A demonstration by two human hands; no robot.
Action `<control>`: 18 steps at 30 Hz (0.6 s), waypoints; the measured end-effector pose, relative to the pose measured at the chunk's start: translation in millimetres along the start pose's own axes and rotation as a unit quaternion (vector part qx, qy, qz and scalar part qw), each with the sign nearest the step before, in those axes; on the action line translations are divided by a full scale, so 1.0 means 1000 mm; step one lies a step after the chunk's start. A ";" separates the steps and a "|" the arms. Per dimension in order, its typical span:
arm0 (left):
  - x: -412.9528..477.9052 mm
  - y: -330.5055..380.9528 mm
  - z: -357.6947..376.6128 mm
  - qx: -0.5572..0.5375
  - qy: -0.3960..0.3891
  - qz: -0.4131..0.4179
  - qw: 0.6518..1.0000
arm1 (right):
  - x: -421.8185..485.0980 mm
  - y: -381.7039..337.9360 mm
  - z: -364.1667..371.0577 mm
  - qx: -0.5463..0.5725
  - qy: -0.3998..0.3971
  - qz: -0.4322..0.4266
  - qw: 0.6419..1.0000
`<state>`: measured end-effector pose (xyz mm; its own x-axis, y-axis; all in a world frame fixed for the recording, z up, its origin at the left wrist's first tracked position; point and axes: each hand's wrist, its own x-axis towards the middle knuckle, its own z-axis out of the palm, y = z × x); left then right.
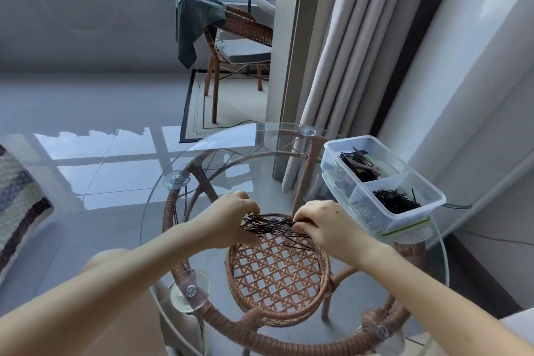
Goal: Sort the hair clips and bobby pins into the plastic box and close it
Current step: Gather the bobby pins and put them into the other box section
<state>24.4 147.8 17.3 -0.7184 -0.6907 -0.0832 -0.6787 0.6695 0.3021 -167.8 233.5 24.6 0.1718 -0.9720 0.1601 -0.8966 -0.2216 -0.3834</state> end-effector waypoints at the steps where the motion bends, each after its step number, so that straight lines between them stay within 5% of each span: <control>1: 0.000 0.000 0.001 0.008 0.003 -0.002 1.000 | -0.001 0.000 -0.007 0.011 0.007 0.004 1.000; 13: 0.015 0.022 0.000 0.033 -0.028 0.024 0.999 | -0.033 0.051 -0.130 0.080 0.115 0.098 0.985; 18: 0.023 0.035 -0.001 0.066 -0.053 0.023 0.996 | -0.041 0.100 -0.159 -0.040 0.028 0.132 0.990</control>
<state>-15.6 154.4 27.0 -0.7570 -0.6296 -0.1748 -0.6533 0.7351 0.1812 -329.6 263.6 124.6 -0.0930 -0.9891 0.1143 -0.9370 0.0481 -0.3459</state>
